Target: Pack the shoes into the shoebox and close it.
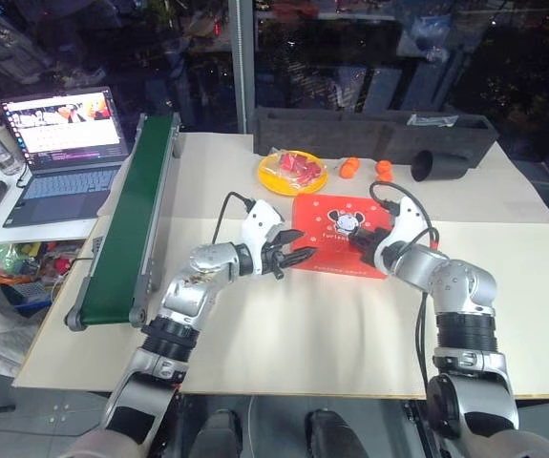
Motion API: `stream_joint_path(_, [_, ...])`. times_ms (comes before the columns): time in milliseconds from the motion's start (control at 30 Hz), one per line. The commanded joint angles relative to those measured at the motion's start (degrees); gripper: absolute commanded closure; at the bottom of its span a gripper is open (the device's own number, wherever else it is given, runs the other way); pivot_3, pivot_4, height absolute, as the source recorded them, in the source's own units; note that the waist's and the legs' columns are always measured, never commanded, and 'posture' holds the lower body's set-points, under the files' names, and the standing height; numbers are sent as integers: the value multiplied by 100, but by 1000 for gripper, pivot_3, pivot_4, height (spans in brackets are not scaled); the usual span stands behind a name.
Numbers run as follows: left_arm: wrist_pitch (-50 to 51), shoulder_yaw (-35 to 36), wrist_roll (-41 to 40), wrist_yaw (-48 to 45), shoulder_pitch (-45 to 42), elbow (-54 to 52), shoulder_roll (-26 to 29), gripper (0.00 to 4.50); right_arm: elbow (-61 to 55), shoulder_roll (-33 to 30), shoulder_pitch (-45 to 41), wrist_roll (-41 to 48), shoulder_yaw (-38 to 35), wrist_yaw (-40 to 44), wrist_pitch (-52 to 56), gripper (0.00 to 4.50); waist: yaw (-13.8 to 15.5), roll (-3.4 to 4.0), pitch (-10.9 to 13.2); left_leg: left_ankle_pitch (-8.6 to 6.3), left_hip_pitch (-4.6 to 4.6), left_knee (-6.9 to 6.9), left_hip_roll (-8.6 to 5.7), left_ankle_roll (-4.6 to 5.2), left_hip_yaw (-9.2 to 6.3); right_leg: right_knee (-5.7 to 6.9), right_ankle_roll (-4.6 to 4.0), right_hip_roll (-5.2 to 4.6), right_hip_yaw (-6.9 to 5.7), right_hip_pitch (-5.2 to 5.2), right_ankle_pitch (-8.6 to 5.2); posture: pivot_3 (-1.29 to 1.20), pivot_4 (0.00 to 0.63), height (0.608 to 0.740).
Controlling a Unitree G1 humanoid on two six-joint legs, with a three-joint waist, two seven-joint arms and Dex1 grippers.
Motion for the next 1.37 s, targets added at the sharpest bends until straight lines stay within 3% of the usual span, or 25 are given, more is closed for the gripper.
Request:
stream_joint_path(33, [-123,390,112,714,37,-242,-68,2117,-1334,-575,254,-373,147,644,-610,4376,34,0,0,0,-8,0,-1,0,0,-2,0,-1,0,-6,0,0,150,699])
stream_joint_path(167, [-35,1243,-12,1797,80,270,-226,2117,-2373,-1671,1199,-1643,914,1092,-1390,4376,76,-1,0,-1,-22,0,-2,0,-5,-10,2,-3,-6,-11,-1,0,150,699])
stream_joint_path(233, [-63,1460,-3,2112,143,225,-245,2117,-2549,-1860,1545,-2037,1051,1005,-1538,4376,79,-2,0,-2,-19,0,-2,0,-6,-11,2,-3,-9,-9,-1,0,150,699])
stream_joint_path(400, [-122,1931,78,2980,383,-17,-285,2117,-3082,-1264,2166,-2285,612,445,-1595,4376,86,-5,1,0,-12,4,0,-2,-5,1,0,-1,-4,-9,1,0,150,699])
stream_joint_path(733, [-315,2138,205,3652,618,195,-275,2117,-2783,-611,2265,-3409,-303,-943,-1495,4376,183,-6,2,4,-8,7,-4,-9,-5,-3,1,-3,-5,-1,6,0,150,699])
stream_joint_path(1033, [-706,2175,241,3436,543,682,119,2117,-2456,-572,2306,-3802,-615,-942,-1762,4376,128,-5,1,4,11,7,-2,-9,-1,3,-3,-1,-3,10,8,0,150,699])
stream_joint_path(1367, [-753,2086,55,3155,507,747,-101,2117,-2457,-409,2444,-3905,-588,-856,-1803,4376,142,-5,1,4,8,7,-3,-9,-1,3,-3,-2,-2,10,8,0,150,699])
